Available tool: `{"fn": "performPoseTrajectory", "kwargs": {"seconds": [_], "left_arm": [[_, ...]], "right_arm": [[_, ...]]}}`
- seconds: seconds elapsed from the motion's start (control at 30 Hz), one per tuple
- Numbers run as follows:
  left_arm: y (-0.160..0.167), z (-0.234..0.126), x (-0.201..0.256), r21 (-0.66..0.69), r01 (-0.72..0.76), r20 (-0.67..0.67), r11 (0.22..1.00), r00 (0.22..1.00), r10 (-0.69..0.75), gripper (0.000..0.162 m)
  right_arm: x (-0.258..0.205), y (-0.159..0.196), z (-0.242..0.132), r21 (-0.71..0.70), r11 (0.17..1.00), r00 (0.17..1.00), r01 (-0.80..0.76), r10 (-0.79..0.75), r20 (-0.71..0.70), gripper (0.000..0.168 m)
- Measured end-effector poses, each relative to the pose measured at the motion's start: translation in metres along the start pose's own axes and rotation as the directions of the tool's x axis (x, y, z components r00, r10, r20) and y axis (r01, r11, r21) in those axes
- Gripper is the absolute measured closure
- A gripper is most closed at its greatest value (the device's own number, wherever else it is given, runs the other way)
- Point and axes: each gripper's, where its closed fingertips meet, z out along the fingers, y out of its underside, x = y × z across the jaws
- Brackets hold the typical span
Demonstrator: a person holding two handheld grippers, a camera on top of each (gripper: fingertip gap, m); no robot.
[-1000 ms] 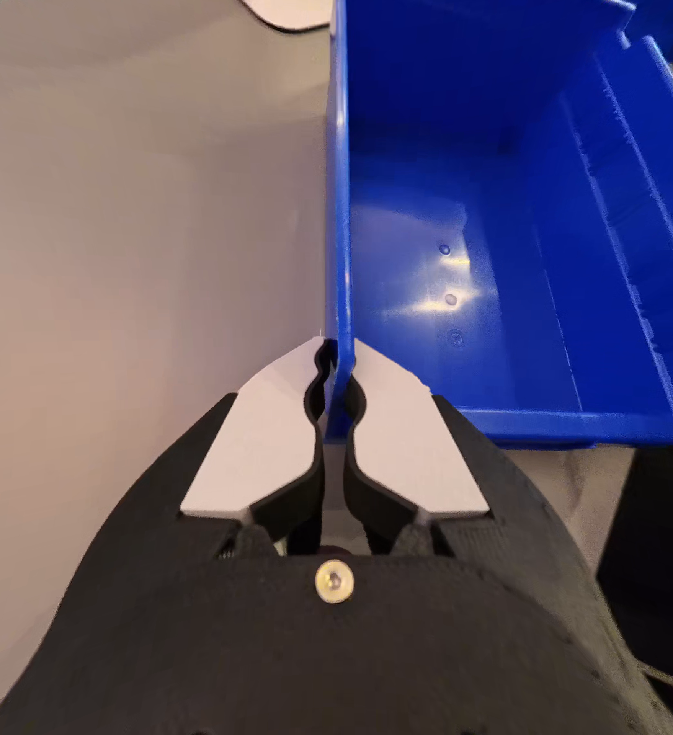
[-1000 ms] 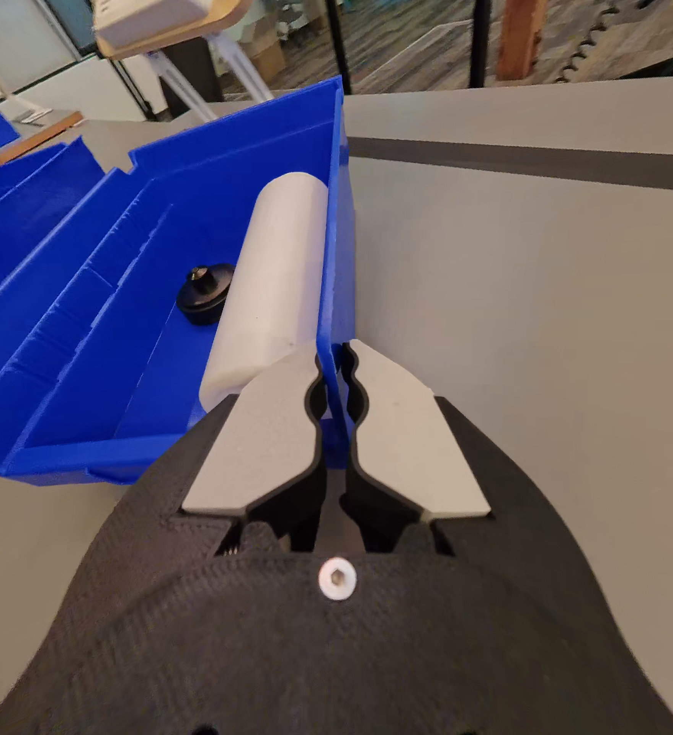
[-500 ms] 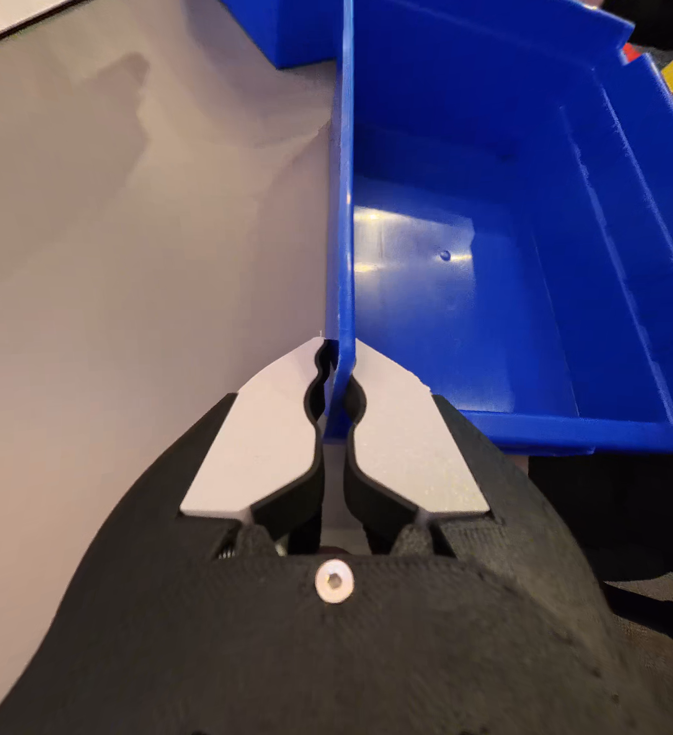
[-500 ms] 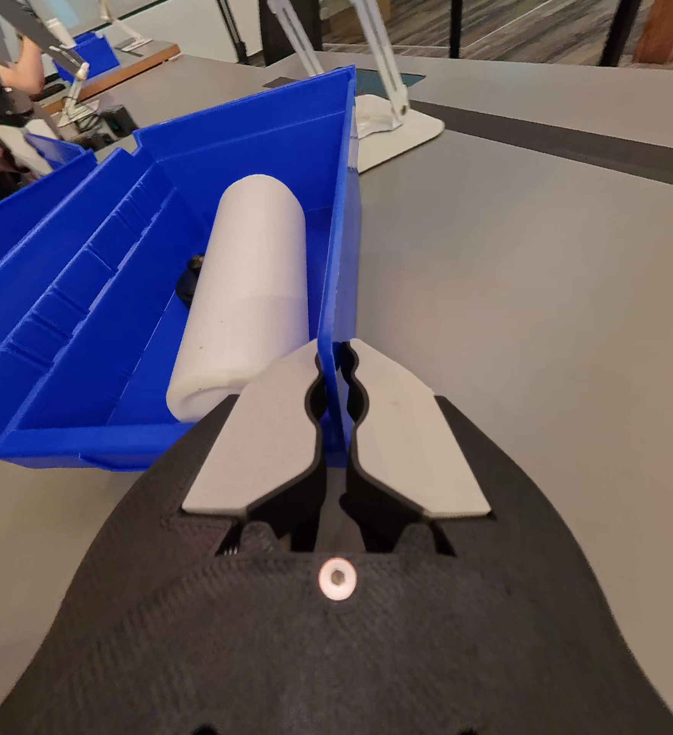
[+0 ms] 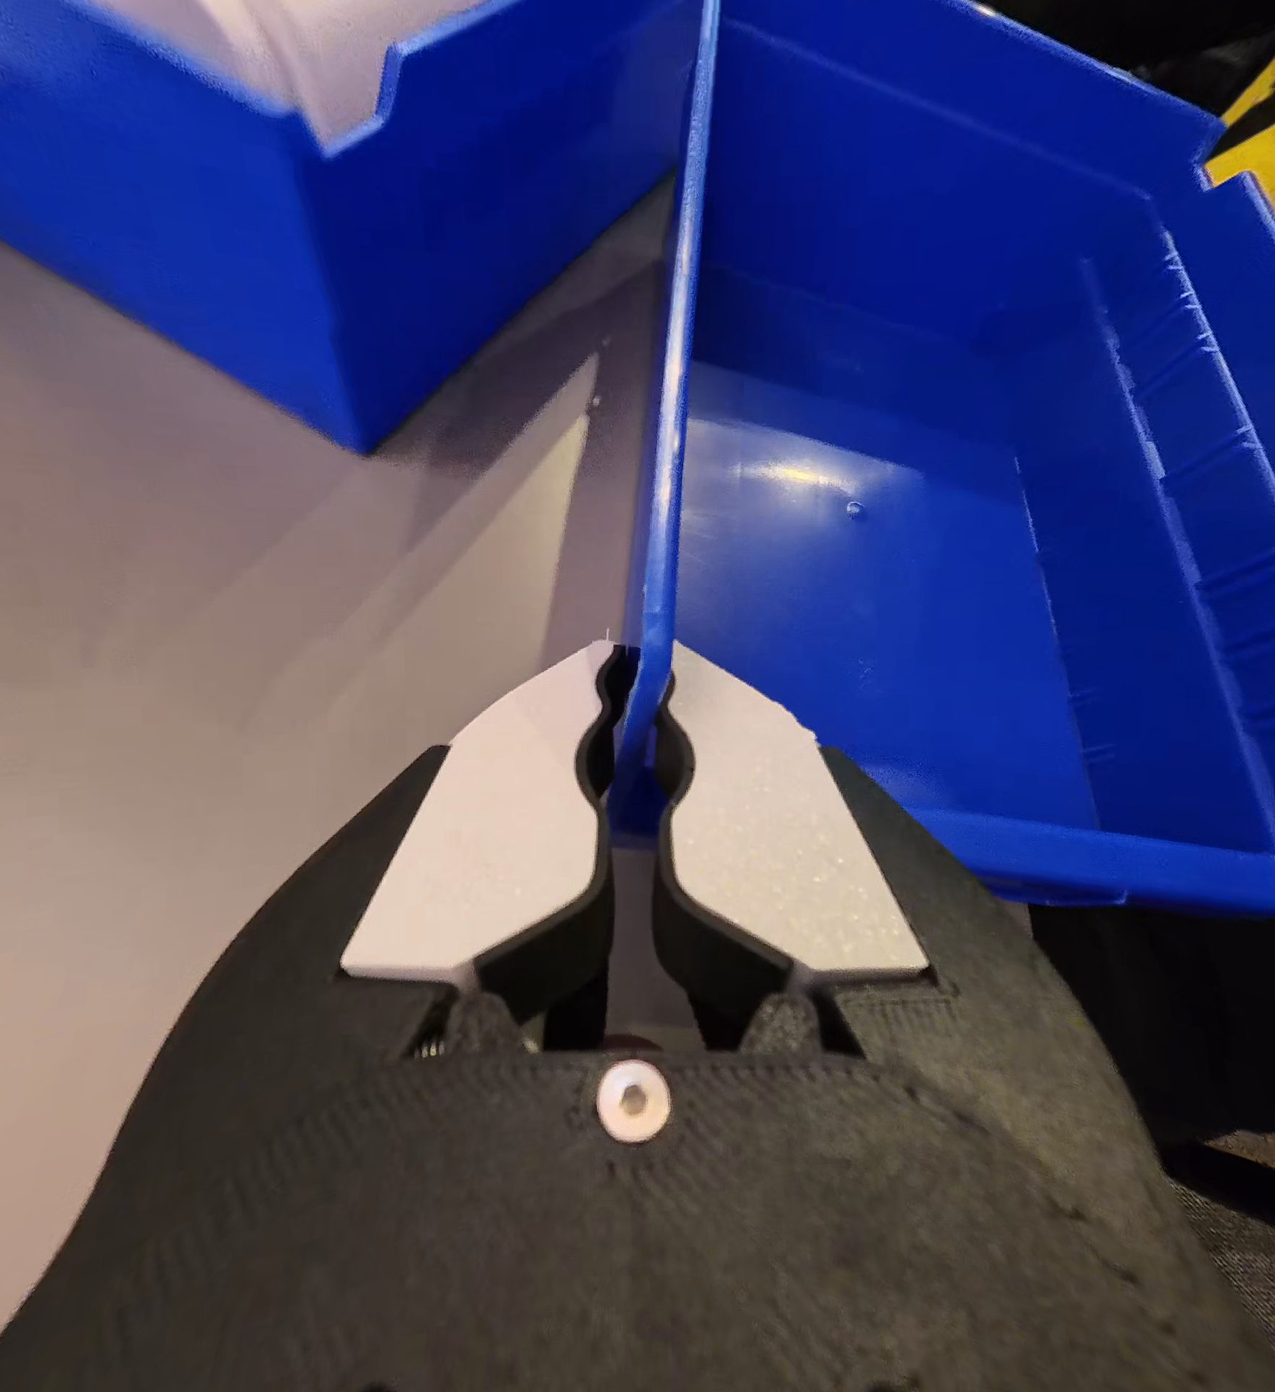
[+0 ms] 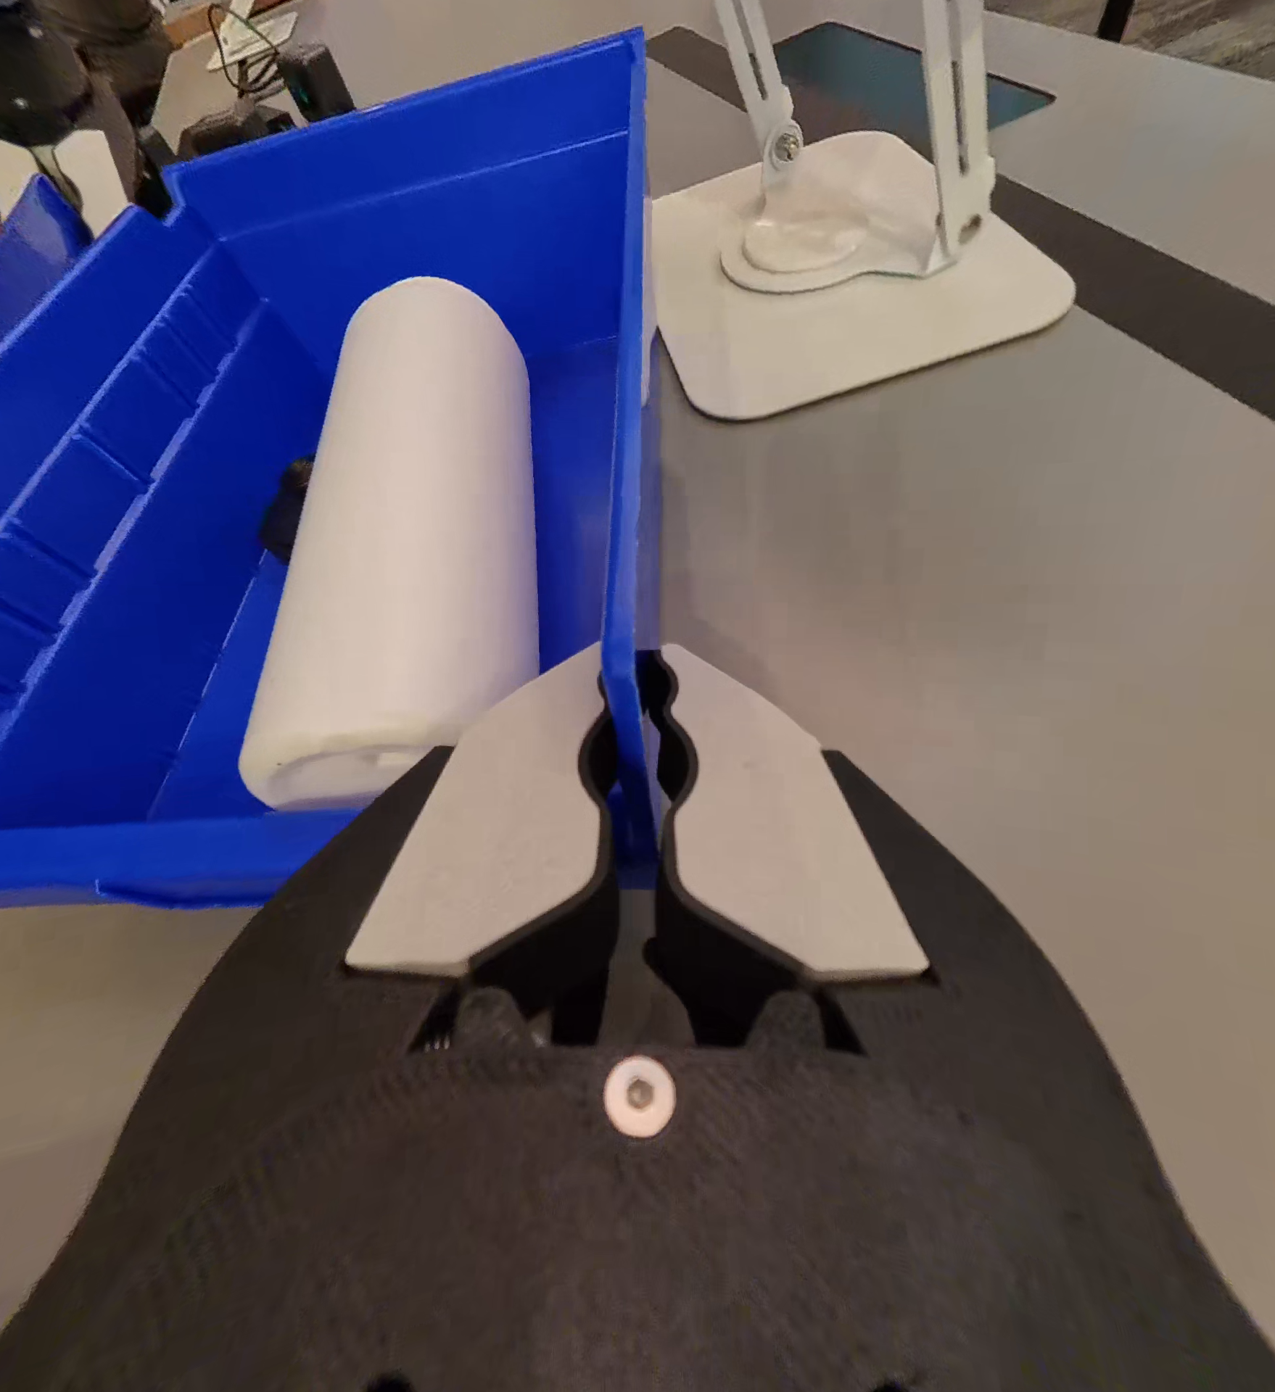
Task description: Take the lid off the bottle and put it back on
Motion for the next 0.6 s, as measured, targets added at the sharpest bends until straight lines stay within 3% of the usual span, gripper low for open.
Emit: {"fn": "performPoseTrajectory", "kwargs": {"seconds": [0.17,0.2,0.27,0.33,0.43,0.6], "left_arm": [[-0.009,0.013,-0.003,-0.01,0.042,-0.014,0.999,0.999,-0.042,0.155],[-0.008,0.015,-0.004,-0.033,0.081,-0.007,0.996,0.997,-0.081,0.153],[0.002,0.011,-0.012,-0.094,0.132,0.057,0.987,0.99,-0.127,0.125],[-0.007,-0.008,-0.019,-0.019,0.153,0.11,0.988,0.983,-0.15,0.118],[-0.027,-0.047,-0.046,0.084,0.198,0.292,0.977,0.932,-0.214,0.093],[-0.085,-0.075,-0.084,0.159,0.177,0.509,0.971,0.828,-0.234,0.09]], "right_arm": [[0.008,-0.027,0.055,-0.036,0.999,1.0,0.024,-0.024,-0.008,0.161],[0.013,-0.028,0.063,-0.092,0.995,0.998,0.027,-0.032,-0.061,0.152],[0.019,-0.036,0.069,-0.153,0.988,0.988,0.007,-0.03,-0.15,0.101],[0.019,-0.05,0.055,-0.134,0.99,0.971,-0.034,0.001,-0.241,0.097],[0.001,-0.062,0.017,-0.081,0.993,0.939,-0.089,0.056,-0.339,0.094],[-0.103,-0.047,-0.01,-0.16,0.97,0.967,-0.182,0.147,-0.209,0.086]]}}
